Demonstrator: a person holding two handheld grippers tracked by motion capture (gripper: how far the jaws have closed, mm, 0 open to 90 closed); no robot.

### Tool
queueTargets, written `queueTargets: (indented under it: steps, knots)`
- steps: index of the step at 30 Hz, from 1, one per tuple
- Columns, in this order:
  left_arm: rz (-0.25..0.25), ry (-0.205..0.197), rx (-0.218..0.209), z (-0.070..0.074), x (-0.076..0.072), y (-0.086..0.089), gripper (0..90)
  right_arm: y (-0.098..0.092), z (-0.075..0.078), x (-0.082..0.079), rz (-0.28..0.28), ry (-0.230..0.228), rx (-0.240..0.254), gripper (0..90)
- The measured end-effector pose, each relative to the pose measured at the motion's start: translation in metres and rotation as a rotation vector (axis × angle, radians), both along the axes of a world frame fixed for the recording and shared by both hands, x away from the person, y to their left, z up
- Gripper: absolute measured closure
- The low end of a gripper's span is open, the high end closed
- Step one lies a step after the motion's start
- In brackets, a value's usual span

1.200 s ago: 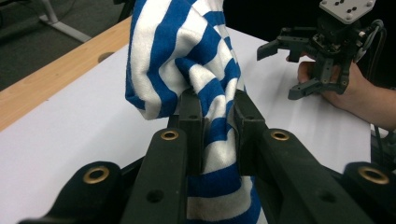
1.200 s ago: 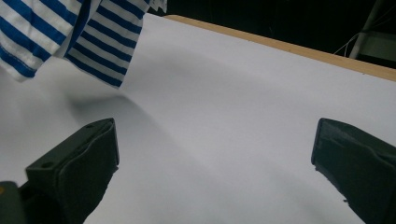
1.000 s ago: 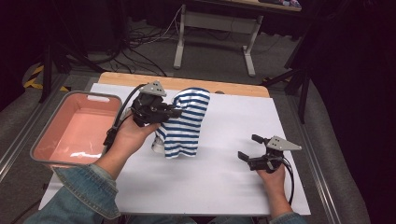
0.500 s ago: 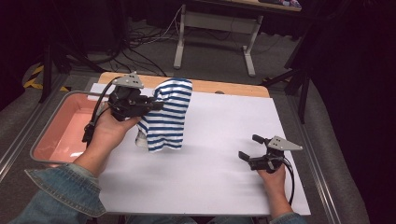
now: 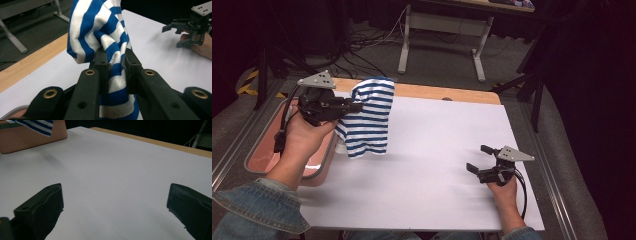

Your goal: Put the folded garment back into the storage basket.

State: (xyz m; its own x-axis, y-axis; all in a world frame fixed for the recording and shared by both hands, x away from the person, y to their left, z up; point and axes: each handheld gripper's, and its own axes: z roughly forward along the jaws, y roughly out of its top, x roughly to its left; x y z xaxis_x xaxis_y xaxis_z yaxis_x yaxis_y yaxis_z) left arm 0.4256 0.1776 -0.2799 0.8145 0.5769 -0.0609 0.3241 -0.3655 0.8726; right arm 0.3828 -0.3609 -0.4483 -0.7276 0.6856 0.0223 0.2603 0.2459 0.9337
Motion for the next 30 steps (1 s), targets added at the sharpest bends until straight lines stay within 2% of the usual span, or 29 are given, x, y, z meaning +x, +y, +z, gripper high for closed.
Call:
queueTargets:
  steps: [2,7,16,30]
  knots:
    - [0.016,-0.010,0.006,0.000,-0.001,0.007,77.6,0.000,0.000,0.000,0.004,0.002,0.002,1.0]
    - [0.045,0.005,0.005,0.001,-0.002,0.020,77.6,0.001,0.000,0.000,0.013,0.004,0.003,1.0]
    - [0.115,-0.005,0.016,0.005,-0.010,0.056,77.6,0.001,-0.001,0.000,0.028,0.007,0.008,1.0]
    - [0.168,-0.011,0.041,0.007,-0.019,0.095,77.5,0.001,-0.001,0.000,0.032,0.011,0.015,1.0]
